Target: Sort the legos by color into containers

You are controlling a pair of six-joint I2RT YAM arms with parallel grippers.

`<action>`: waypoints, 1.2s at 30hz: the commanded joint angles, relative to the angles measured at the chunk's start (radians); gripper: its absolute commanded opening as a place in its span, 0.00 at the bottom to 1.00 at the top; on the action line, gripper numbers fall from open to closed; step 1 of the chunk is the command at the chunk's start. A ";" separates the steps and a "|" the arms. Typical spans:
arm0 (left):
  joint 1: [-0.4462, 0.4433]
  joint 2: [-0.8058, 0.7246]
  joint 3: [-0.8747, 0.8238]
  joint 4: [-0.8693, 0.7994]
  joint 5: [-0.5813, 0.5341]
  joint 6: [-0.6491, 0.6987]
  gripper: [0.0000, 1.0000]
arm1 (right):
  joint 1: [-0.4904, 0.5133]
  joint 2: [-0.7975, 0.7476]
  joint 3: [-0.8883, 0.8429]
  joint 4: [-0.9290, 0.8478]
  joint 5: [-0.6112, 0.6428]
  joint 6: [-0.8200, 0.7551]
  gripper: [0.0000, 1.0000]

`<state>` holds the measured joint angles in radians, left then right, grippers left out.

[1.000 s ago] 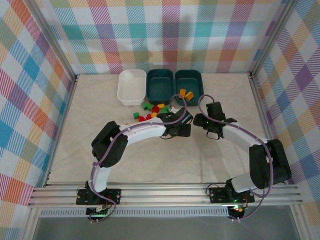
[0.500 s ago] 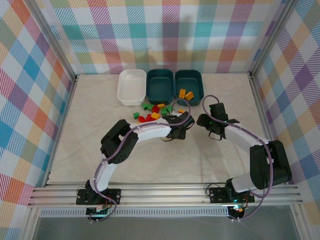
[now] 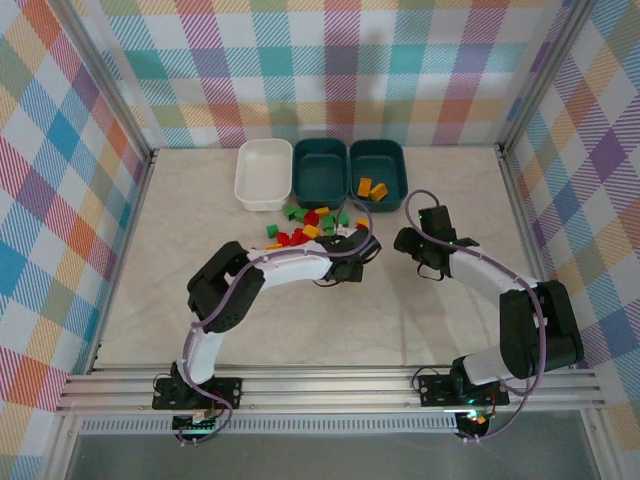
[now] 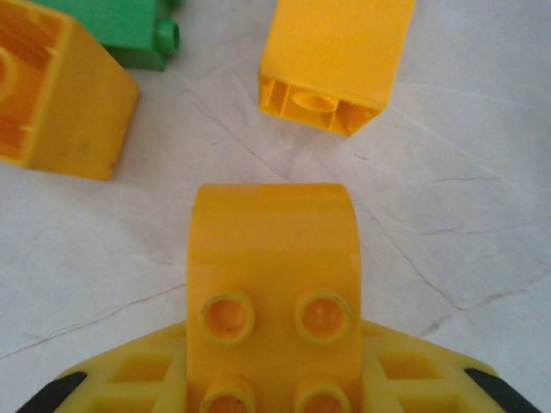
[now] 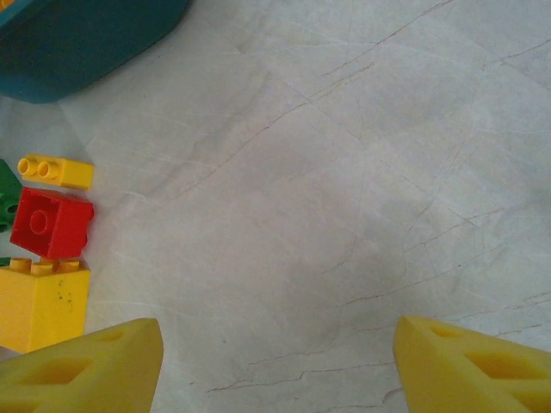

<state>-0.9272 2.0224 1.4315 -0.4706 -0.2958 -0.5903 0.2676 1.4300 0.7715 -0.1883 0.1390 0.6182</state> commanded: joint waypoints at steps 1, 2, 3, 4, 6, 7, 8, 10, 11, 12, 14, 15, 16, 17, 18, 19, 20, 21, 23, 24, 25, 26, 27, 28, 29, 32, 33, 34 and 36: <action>-0.005 -0.123 0.000 -0.021 0.013 -0.017 0.26 | -0.005 0.010 0.000 -0.010 0.000 0.015 0.71; -0.004 -0.142 0.007 -0.034 0.011 -0.012 0.25 | -0.007 0.012 0.000 -0.010 0.001 0.015 0.71; -0.004 -0.154 0.025 -0.045 0.004 0.003 0.25 | -0.007 0.012 -0.001 -0.010 0.001 0.020 0.71; -0.002 -0.157 0.062 -0.065 -0.012 0.029 0.25 | -0.007 0.013 -0.001 -0.010 0.001 0.020 0.71; 0.015 -0.128 0.176 -0.129 -0.038 0.084 0.24 | -0.009 0.020 0.000 -0.009 -0.002 0.020 0.71; 0.034 -0.093 0.243 -0.161 -0.033 0.109 0.24 | -0.011 0.023 0.003 -0.014 0.002 0.021 0.71; 0.055 -0.057 0.311 -0.182 -0.010 0.124 0.23 | -0.014 0.022 0.003 -0.019 0.012 0.022 0.71; 0.096 0.016 0.422 -0.198 0.057 0.151 0.23 | -0.022 0.024 -0.005 -0.009 0.008 0.036 0.71; 0.113 0.056 0.489 -0.207 0.094 0.171 0.23 | -0.027 0.026 -0.004 -0.008 -0.004 0.041 0.71; 0.127 0.105 0.560 -0.214 0.119 0.197 0.23 | -0.030 0.027 -0.003 -0.010 -0.012 0.046 0.71; 0.148 0.203 0.695 -0.243 0.148 0.238 0.24 | -0.031 0.028 -0.007 -0.006 -0.014 0.052 0.71; 0.164 0.263 0.792 -0.263 0.183 0.257 0.24 | -0.031 0.030 -0.010 -0.004 -0.023 0.055 0.72; 0.176 0.314 0.865 -0.278 0.209 0.268 0.25 | -0.033 0.031 -0.008 -0.003 -0.027 0.055 0.72; 0.187 0.367 0.938 -0.283 0.233 0.276 0.26 | -0.033 0.030 -0.006 -0.004 -0.029 0.052 0.71; 0.202 0.410 0.998 -0.280 0.263 0.286 0.27 | -0.034 0.029 -0.003 -0.010 -0.025 0.049 0.71; 0.211 0.450 1.047 -0.282 0.277 0.290 0.27 | -0.036 0.025 -0.003 -0.013 -0.021 0.048 0.72; 0.221 0.483 1.097 -0.279 0.295 0.298 0.28 | -0.036 0.019 -0.006 -0.011 -0.019 0.047 0.72; 0.229 0.505 1.128 -0.269 0.309 0.310 0.28 | -0.037 0.013 -0.010 -0.010 -0.022 0.047 0.71; 0.242 0.534 1.163 -0.222 0.341 0.327 0.31 | -0.038 0.004 -0.013 -0.005 -0.034 0.045 0.72; 0.248 0.542 1.171 -0.200 0.360 0.325 0.32 | -0.038 0.003 -0.012 -0.005 -0.038 0.045 0.72; 0.257 0.553 1.179 -0.183 0.371 0.315 0.33 | -0.038 0.003 -0.010 -0.005 -0.041 0.044 0.71; 0.265 0.564 1.186 -0.168 0.383 0.300 0.33 | -0.037 0.003 -0.011 -0.003 -0.044 0.044 0.72; 0.271 0.574 1.198 -0.163 0.391 0.287 0.33 | -0.037 0.004 -0.011 -0.003 -0.047 0.043 0.72; 0.276 0.587 1.214 -0.162 0.403 0.278 0.34 | -0.038 0.005 -0.011 -0.003 -0.051 0.043 0.72; 0.278 0.596 1.225 -0.159 0.410 0.275 0.36 | -0.038 0.006 -0.009 -0.004 -0.053 0.041 0.71; 0.278 0.610 1.244 -0.142 0.430 0.271 0.57 | -0.038 0.006 -0.008 -0.003 -0.052 0.039 0.72; 0.278 0.609 1.250 -0.142 0.436 0.267 0.73 | -0.038 0.007 -0.009 -0.003 -0.052 0.038 0.72; 0.278 0.603 1.255 -0.139 0.448 0.267 0.79 | -0.038 0.007 -0.008 -0.002 -0.053 0.037 0.72; 0.278 0.582 1.256 -0.144 0.451 0.267 0.85 | -0.038 0.008 -0.009 -0.003 -0.051 0.037 0.72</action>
<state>-0.6472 2.6286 2.6537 -0.6361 0.1143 -0.3241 0.2356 1.4464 0.7681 -0.1955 0.0967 0.6510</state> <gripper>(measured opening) 0.836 0.720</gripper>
